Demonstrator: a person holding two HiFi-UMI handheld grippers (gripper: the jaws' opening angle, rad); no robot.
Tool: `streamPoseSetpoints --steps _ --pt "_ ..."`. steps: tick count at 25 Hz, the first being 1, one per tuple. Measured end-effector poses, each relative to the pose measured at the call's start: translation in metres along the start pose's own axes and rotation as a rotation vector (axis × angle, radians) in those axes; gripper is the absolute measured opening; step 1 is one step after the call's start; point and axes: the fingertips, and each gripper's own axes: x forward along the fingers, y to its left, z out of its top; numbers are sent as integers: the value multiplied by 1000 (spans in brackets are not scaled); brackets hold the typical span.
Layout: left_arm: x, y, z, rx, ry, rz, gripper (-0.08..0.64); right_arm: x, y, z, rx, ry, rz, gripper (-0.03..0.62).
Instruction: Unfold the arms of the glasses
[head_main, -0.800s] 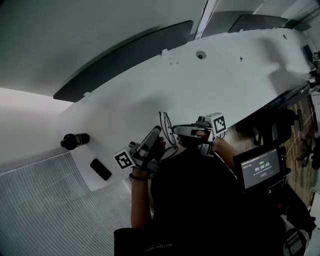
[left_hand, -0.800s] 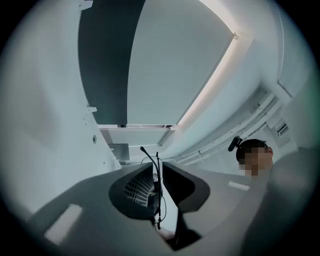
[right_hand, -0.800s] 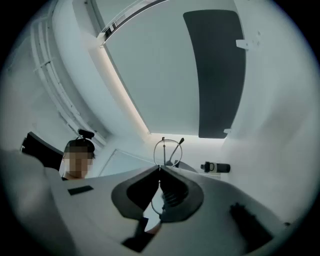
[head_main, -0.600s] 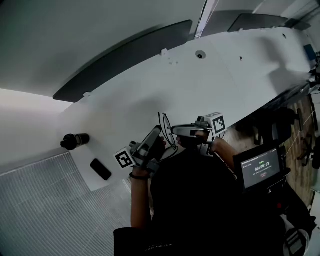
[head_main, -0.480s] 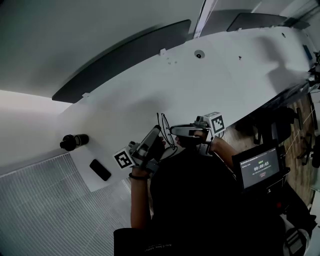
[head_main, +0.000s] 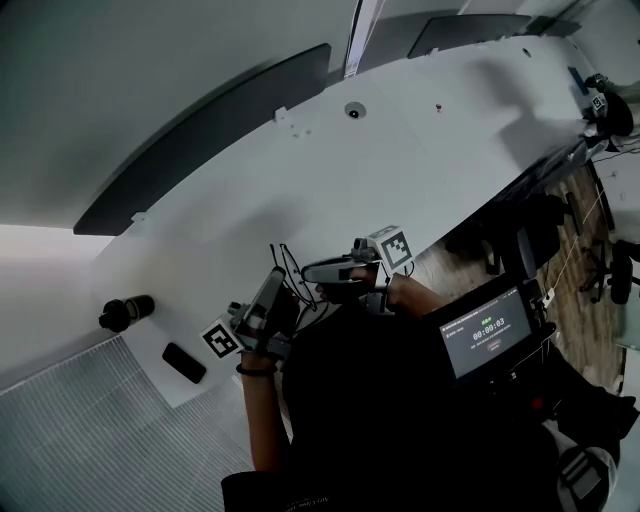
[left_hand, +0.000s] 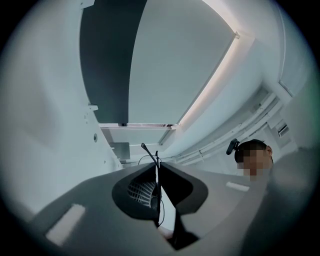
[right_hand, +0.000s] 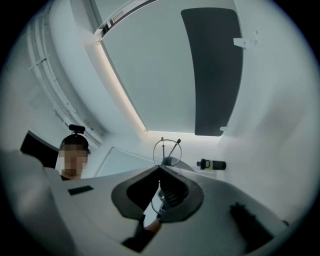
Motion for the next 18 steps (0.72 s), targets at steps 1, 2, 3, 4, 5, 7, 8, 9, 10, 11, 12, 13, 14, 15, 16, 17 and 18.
streamPoseSetpoints --steps 1,2,3,4,5,7,8,9,10,11,12,13,14,15,16,17,18 --pt "0 0 0 -1 0 -1 31 -1 -2 -1 2 5 -3 11" --pt "0 0 0 -2 1 -1 29 -2 -3 -2 4 7 -5 11" --pt "0 0 -1 -2 1 -1 28 -2 -4 -3 5 7 -6 11" --pt "0 1 -1 -3 1 -1 26 -3 -4 -3 5 6 -7 11" --pt "0 1 -1 -5 -1 -1 26 -3 -4 -3 4 4 -8 11" --pt "-1 2 -1 -7 -4 0 25 -3 -4 -2 3 -1 -8 11" --pt "-1 2 0 -7 -7 0 23 -2 -3 -1 2 -5 -7 11" --pt "-1 1 0 -6 -10 1 23 -2 -2 0 2 -8 -6 11" --pt "-1 1 1 -6 -13 0 23 -2 -3 0 2 -10 -6 11" --pt "-1 1 2 -6 -14 -1 23 -3 -3 1 2 -13 -5 11" --pt "-1 2 2 -7 -14 -2 21 -4 -2 2 0 -18 -4 11" --pt "-1 2 2 -10 -14 -3 21 -4 -2 4 -3 -24 -4 11" --pt "-1 2 2 -12 -13 -5 21 -4 -1 5 -4 -30 -4 11" --pt "-1 3 2 -13 -14 -5 21 -4 0 5 -5 -34 -4 11" --pt "-2 3 2 -14 -17 -3 21 -4 0 6 -5 -36 -6 11" --pt "-3 3 3 -15 -20 -1 21 -4 0 6 -3 -37 -6 11" --pt "-4 3 3 -16 -24 1 21 -3 0 6 0 -39 -4 11"
